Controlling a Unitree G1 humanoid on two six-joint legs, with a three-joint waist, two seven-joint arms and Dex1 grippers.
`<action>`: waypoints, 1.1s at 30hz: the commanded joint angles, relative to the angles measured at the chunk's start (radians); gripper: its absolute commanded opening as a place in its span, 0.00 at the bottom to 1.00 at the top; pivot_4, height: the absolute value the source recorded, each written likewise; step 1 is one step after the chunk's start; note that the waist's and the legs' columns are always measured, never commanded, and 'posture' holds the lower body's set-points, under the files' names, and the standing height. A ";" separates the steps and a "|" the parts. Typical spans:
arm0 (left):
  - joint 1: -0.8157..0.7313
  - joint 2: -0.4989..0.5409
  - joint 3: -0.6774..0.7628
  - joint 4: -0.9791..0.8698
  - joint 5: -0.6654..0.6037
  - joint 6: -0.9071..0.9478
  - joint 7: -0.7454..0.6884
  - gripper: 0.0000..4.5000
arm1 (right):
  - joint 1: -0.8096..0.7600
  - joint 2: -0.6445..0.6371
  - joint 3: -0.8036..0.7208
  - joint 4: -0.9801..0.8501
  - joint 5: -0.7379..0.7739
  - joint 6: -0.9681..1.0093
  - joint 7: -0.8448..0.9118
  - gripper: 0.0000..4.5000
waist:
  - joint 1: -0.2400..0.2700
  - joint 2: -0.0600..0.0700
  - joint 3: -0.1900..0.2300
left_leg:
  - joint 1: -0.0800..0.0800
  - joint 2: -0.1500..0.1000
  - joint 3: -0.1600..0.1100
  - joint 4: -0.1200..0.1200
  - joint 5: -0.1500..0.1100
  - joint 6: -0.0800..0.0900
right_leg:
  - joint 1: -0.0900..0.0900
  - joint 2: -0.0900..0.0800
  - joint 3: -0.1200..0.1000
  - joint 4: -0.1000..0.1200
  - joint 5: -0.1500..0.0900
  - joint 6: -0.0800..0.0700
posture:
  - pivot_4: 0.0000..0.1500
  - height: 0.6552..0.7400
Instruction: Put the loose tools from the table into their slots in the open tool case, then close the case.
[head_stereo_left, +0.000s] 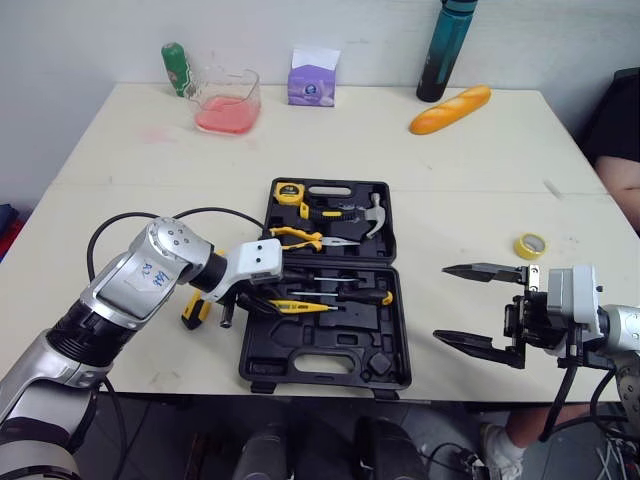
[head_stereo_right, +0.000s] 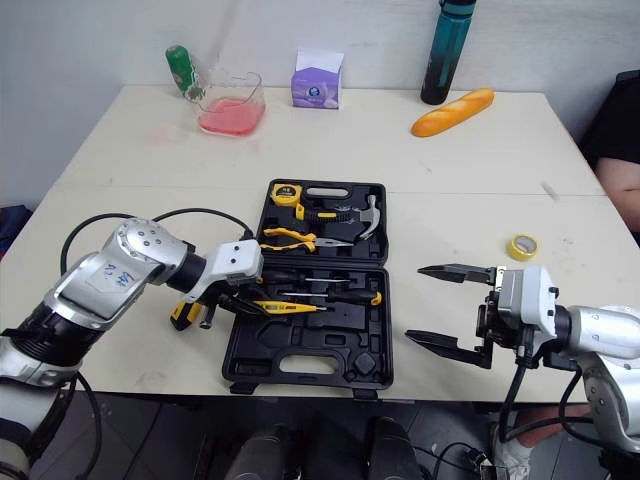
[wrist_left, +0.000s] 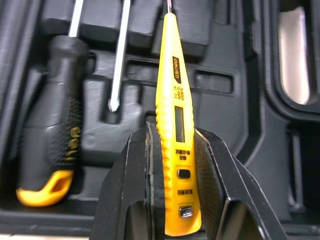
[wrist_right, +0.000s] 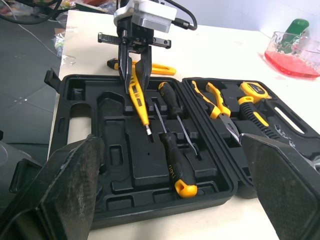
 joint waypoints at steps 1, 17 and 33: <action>-0.017 0.002 -0.012 -0.025 0.030 -0.015 -0.015 0.12 | -0.017 -0.015 0.002 -0.036 0.015 0.003 -0.006 1.00 | 0.000 0.000 0.000 | 0.000 0.000 0.000 0.000 0.000 0.000 | 0.000 0.000 0.000 0.000 0.000 0.000 | 1.00 1.00; -0.048 -0.026 -0.014 0.017 0.096 0.010 -0.004 0.12 | -0.051 -0.013 0.031 -0.032 0.010 0.016 -0.017 1.00 | 0.000 0.000 0.000 | -0.001 0.000 -0.001 0.004 -0.001 0.001 | 0.000 0.000 0.000 0.002 0.000 0.000 | 1.00 1.00; -0.062 -0.071 0.043 0.027 0.064 -0.048 -0.005 0.60 | -0.025 -0.006 0.031 -0.029 0.007 -0.005 -0.008 1.00 | 0.003 0.000 0.000 | -0.001 0.000 -0.002 0.009 -0.001 0.002 | 0.002 -0.001 -0.001 0.005 0.000 0.000 | 1.00 1.00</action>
